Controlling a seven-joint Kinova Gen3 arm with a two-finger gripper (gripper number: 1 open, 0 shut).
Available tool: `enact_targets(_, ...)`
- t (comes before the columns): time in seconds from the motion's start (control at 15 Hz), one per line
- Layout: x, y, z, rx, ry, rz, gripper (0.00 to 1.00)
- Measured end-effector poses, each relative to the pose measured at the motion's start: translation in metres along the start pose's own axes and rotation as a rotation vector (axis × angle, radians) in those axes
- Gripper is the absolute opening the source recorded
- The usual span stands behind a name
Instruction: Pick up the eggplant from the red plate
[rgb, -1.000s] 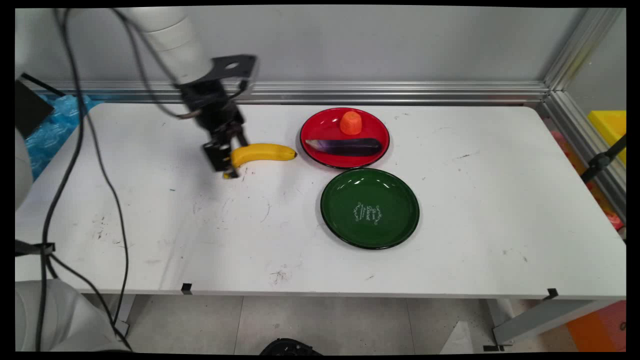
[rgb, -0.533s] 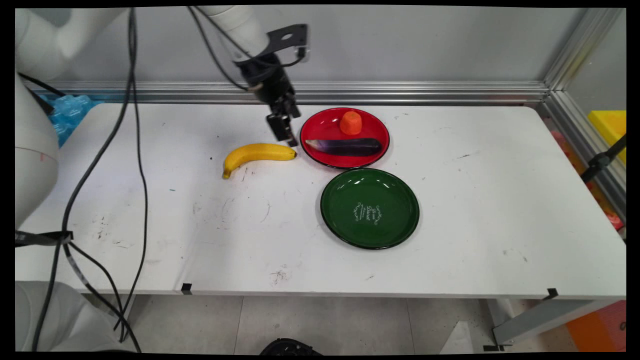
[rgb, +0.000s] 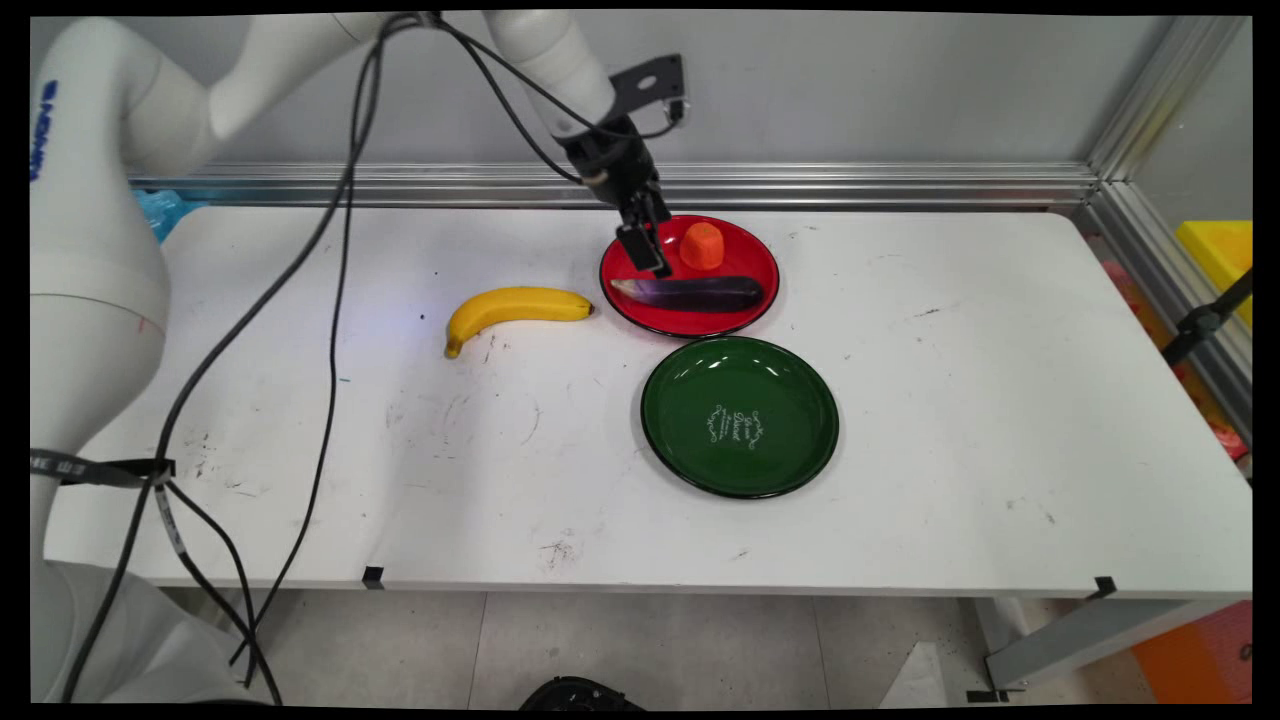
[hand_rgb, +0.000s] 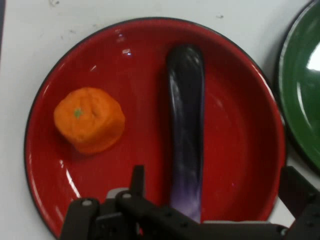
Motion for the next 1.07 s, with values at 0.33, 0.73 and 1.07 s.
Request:
enact_targets(0.33,0.001,-0.004,0.045,-0.003,0.013,-0.012,1.00)
enact_targets(0.73,0.001,-0.006,0.075,0.000,0.027,-0.016,0.00)
enact_targets(1.07,0.004,-0.007,0.091,-0.004,0.038,-0.025,0.00)
